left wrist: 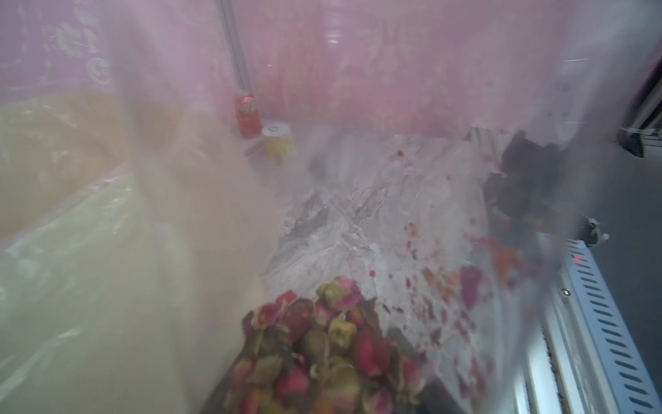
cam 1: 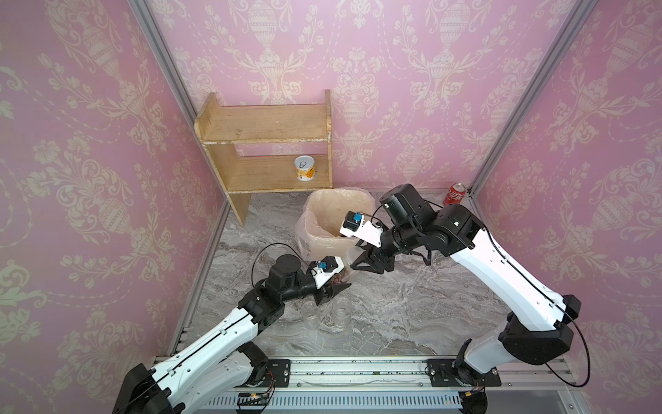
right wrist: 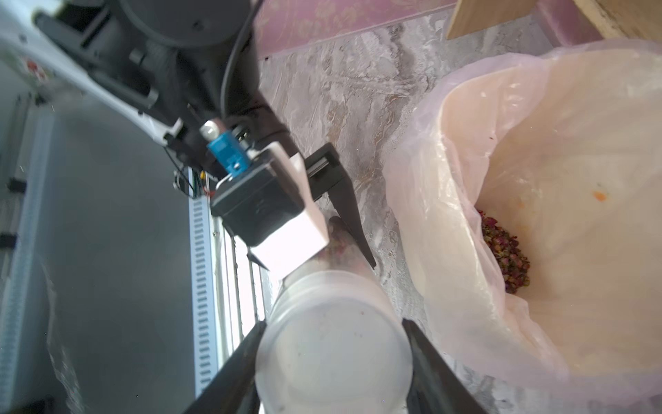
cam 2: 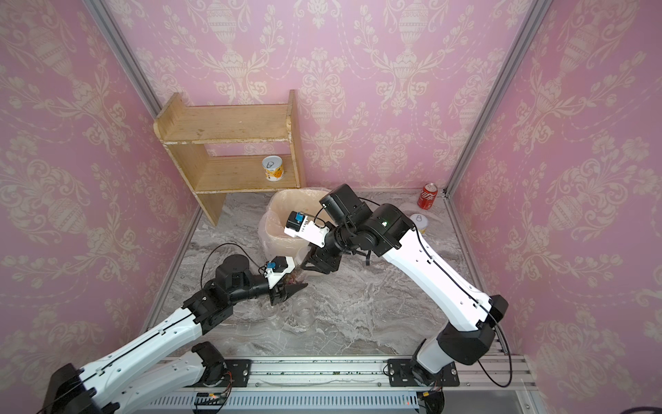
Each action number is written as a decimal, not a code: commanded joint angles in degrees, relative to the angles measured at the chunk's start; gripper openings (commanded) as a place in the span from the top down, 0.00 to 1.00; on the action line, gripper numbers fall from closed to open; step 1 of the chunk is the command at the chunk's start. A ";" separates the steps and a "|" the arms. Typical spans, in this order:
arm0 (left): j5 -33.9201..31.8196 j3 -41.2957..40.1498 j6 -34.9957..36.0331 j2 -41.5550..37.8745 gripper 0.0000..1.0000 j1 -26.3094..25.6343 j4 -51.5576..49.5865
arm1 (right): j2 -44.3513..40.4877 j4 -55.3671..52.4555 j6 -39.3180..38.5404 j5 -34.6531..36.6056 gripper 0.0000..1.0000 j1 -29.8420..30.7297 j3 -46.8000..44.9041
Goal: Empty the moldy dried flower tea in the jars
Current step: Unscrew the lid from the jar.
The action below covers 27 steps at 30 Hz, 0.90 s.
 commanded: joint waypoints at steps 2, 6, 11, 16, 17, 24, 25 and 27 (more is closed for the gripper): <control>9.55 2.97 -6.22 1.89 0.77 0.20 -0.32 | 2.89 -6.65 -24.95 3.97 0.84 4.48 3.72; 8.33 2.91 -5.76 1.87 0.77 0.18 -0.23 | 5.33 -9.74 -25.05 4.00 0.83 4.60 8.01; 1.71 2.36 -4.47 0.83 0.77 0.21 -0.06 | 2.21 -2.86 -19.01 4.96 0.37 4.84 3.91; -6.71 1.93 -2.04 -1.24 0.76 0.18 -1.26 | -3.91 6.51 -6.78 3.88 0.14 4.35 0.30; -8.20 1.81 -1.64 -1.62 0.76 0.17 -1.42 | -5.69 9.23 -3.04 2.97 0.11 4.03 -1.17; -14.16 1.45 0.85 -3.46 0.76 0.21 -1.87 | -13.81 21.06 29.23 10.92 0.05 2.99 -9.64; -14.74 1.41 1.19 -3.51 0.76 0.23 -2.04 | -13.40 19.10 32.14 12.89 0.05 2.76 -8.94; -15.60 1.68 1.69 -3.65 0.76 0.24 -2.47 | -11.71 13.87 38.10 18.56 0.03 2.44 -6.65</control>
